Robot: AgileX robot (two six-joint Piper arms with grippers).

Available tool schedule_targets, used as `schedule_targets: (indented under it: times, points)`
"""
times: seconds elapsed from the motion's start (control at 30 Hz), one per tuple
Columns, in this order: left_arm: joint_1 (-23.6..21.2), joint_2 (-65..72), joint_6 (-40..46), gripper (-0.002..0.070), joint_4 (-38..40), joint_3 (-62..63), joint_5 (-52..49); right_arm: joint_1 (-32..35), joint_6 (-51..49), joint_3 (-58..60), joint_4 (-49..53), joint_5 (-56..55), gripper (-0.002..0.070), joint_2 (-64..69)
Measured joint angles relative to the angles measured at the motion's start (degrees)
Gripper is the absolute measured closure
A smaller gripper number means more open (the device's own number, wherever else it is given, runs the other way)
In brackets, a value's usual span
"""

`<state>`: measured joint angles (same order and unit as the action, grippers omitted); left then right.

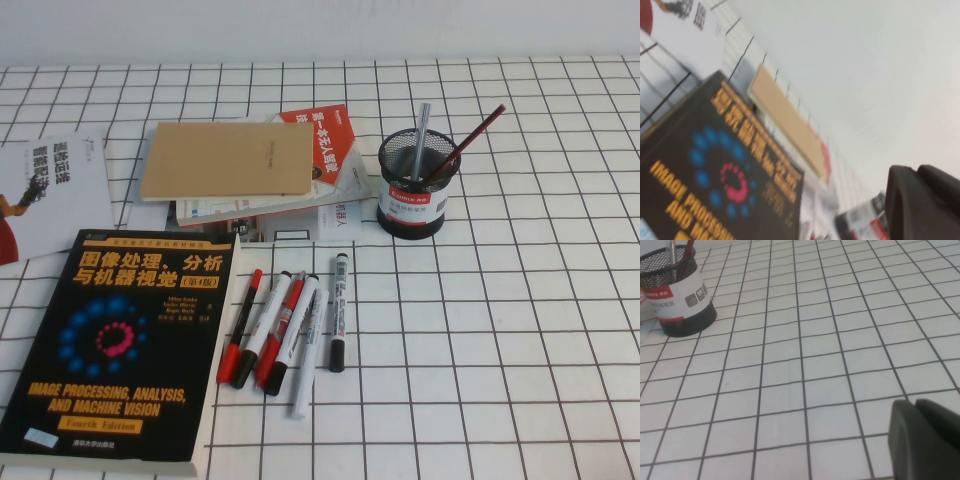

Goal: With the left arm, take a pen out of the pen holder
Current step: 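Take a marker out of the pen holder and lay it on the table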

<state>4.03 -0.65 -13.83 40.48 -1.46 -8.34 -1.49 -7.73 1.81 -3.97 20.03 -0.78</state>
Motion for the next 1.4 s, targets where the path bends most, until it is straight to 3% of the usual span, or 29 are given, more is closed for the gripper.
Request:
schedule_targets:
  times: [0.37, 0.57, 0.83, 1.07, 1.2, 1.4]
  points:
    - [0.0, 0.0, 6.5, 0.0674, 4.4, 0.0, 5.7, 0.0, 0.0, 0.0, 0.0, 0.0, 0.0693, 0.0]
    - [0.0, 0.0, 13.8, 0.0674, 4.4, 0.8, 1.5, 0.0, 0.0, 0.0, 0.0, 0.0, 0.0693, 0.0]
    - [0.0, 5.1, 41.0, 0.0674, 4.4, 14.9, -6.6, 0.0, 0.0, 0.0, 0.0, 0.0, 0.0693, 0.0]
    - [0.0, 24.7, 54.8, 0.0674, 5.7, 23.9, -9.6, 0.0, 0.0, 0.0, 0.0, 0.0, 0.0692, 0.0]
    - [0.0, 36.2, 63.9, 0.0674, 12.0, 29.3, -10.0, 0.0, 0.0, 0.0, 0.0, 0.0, 0.0692, 0.0]
    - [2.0, 54.1, 88.7, 0.0674, 30.7, 38.7, -16.1, 0.0, 0.0, 0.0, 0.0, 0.0, 0.0692, 0.0]
